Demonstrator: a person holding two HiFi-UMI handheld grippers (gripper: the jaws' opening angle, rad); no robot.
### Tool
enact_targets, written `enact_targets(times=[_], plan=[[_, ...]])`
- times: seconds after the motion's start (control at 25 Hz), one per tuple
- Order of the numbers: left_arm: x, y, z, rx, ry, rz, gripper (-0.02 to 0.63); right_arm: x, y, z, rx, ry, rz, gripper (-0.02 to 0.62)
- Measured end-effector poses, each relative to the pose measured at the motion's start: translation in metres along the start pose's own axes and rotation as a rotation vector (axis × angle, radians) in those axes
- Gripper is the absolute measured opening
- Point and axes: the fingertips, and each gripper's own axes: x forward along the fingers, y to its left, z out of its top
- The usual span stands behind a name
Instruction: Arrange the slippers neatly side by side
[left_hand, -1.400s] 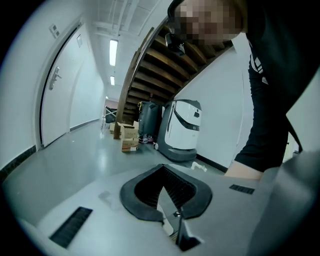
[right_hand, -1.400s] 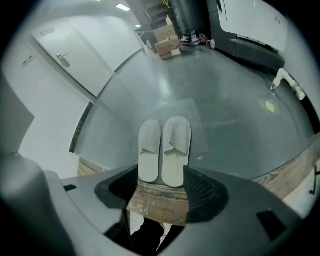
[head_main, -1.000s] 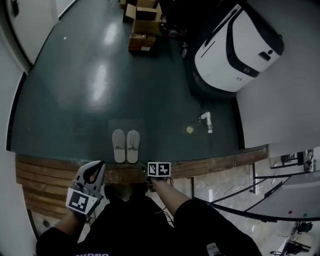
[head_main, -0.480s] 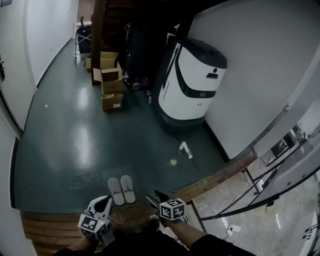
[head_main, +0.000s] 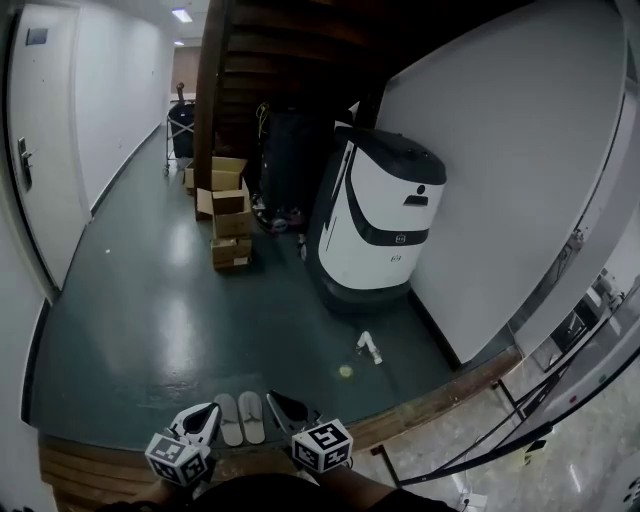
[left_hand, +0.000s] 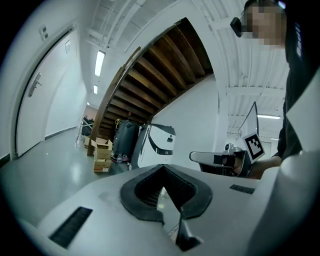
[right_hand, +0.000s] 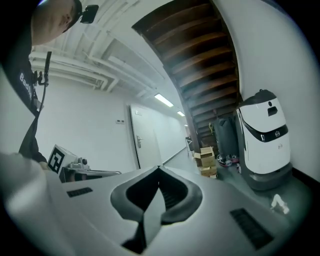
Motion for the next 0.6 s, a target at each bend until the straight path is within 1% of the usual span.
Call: enact_targets(times=[0.12,0.2,0.28,0.36,0.48,0.6], plan=[[0.002,-0.02,0.01,0.008,-0.014,0.012,0.0,-0.011,0.006,0.01,-0.027,-0.025,0.05,-0.002],[0.002,-0.032,0.017,0.014,-0.021,0.014,0.0,-0.015,0.015,0.009,-0.074,-0.038,0.094,-0.002],[0.004,-0.041,0.008,0.003,0.0,0.007,0.0,-0.018,0.024,-0.001,-0.121,-0.025,0.132,-0.002],[0.006,-0.045,-0.009,0.005,0.029,0.011,0.0,-0.021,0.028,-0.013,-0.132,0.0,0.161,-0.002],[0.007,-0.051,-0.005,0.042,0.015,0.027,0.0,-0.025,0.033,-0.013,-0.169,-0.005,0.19,-0.002],[0.008,-0.054,0.0,0.07,-0.009,0.041,0.0,-0.026,0.03,-0.011,-0.189,-0.021,0.192,-0.002]])
